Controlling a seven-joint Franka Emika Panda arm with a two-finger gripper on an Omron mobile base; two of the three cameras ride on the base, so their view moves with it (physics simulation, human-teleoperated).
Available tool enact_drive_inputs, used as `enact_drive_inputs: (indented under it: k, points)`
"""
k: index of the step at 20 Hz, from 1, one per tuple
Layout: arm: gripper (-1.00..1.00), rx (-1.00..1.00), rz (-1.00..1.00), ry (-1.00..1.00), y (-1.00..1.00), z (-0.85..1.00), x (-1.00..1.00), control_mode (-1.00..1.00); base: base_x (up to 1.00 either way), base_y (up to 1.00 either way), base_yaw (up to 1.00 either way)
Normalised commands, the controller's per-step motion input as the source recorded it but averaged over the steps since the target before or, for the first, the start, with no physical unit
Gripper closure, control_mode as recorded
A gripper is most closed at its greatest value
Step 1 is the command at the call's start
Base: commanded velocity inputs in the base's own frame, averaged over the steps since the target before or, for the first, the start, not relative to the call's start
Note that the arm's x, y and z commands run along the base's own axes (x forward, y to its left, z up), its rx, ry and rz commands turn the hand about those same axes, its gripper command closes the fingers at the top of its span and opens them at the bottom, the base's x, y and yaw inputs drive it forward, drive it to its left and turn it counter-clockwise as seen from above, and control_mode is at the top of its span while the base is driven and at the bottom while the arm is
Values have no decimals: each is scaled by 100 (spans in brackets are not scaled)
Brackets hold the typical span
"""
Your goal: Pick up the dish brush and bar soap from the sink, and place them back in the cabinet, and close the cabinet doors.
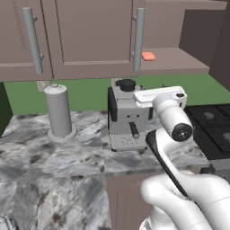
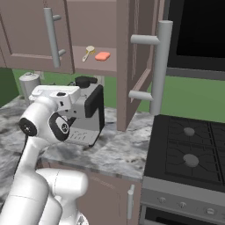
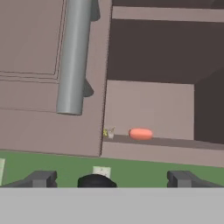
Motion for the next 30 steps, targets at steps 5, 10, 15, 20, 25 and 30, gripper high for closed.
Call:
enact_drive_inputs:
  k: [5, 10, 15, 20, 25, 30]
  points:
    - [-100, 0, 0, 15, -9, 30, -35, -100, 0, 0, 0]
    - [-100, 0, 0, 14, -10, 20, -47, -100, 0, 0, 0]
    - [-100, 0, 0, 9, -14, 9, -49, -100, 0, 0, 0]
    - [-100, 0, 2, 3, -23, 0, -55, -100, 0, 0, 0]
    - [-100, 0, 3, 0, -27, 0, -44, -100, 0, 0, 0]
    - [-100, 0, 2, -3, -24, 0, -53, -100, 0, 0, 0]
